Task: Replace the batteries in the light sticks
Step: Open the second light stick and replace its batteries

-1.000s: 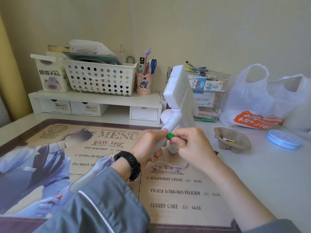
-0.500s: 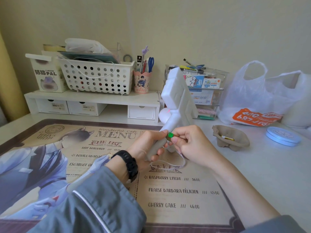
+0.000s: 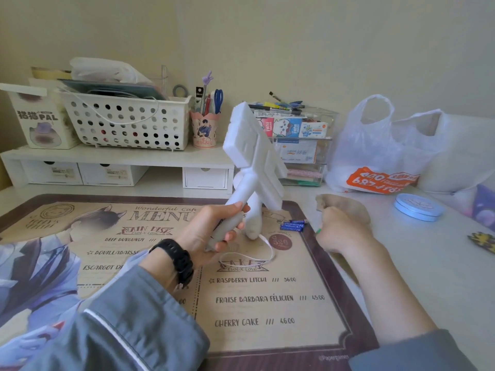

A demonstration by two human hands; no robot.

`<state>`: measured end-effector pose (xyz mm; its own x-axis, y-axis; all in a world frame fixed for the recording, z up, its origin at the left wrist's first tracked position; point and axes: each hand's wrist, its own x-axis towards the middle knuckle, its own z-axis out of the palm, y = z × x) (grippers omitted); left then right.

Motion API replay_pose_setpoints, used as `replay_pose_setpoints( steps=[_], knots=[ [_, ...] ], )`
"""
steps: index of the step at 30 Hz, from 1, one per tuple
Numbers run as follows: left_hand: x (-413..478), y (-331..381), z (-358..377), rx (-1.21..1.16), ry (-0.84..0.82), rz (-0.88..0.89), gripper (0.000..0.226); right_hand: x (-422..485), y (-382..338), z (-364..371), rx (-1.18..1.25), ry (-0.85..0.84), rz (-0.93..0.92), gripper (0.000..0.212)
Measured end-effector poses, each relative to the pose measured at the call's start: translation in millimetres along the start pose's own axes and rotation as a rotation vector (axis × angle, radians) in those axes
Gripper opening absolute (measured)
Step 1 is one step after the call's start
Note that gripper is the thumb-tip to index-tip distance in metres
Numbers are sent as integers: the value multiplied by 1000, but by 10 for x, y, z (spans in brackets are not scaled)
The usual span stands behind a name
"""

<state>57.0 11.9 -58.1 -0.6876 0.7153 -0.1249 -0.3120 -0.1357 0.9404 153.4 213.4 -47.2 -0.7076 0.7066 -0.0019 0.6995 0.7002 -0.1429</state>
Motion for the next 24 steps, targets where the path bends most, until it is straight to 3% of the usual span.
replay_pose_setpoints(
  steps=[4,7,9,10,12,13,15,18,20,22,24],
  knots=[
    [15,-12,-14,54,29,52,23,-61,-35,18,-107,-74,4,29],
    [27,-33,-14,87,59,103,19,-97,-80,-23,-93,85,-20,21],
    [40,-46,-8,85,74,133,16,-121,-202,-14,174,287,-243,15],
    [44,-49,-6,82,79,147,16,-138,-290,3,384,307,-412,14],
    [52,-55,0,86,86,171,18,-262,-475,14,803,92,-694,9],
    [56,-60,3,90,90,181,18,-309,-547,44,913,-36,-763,8],
    [57,-72,13,88,99,200,17,-366,-619,120,939,-108,-833,8],
    [47,-82,33,75,102,221,25,-348,-668,253,916,-50,-841,11],
    [41,-76,46,86,91,212,36,-317,-685,272,1017,-83,-835,18],
    [41,-65,38,106,102,185,50,-266,-677,228,1176,-99,-764,9],
    [65,-69,7,99,153,186,60,-220,-637,171,1259,80,-636,7]
  ],
)
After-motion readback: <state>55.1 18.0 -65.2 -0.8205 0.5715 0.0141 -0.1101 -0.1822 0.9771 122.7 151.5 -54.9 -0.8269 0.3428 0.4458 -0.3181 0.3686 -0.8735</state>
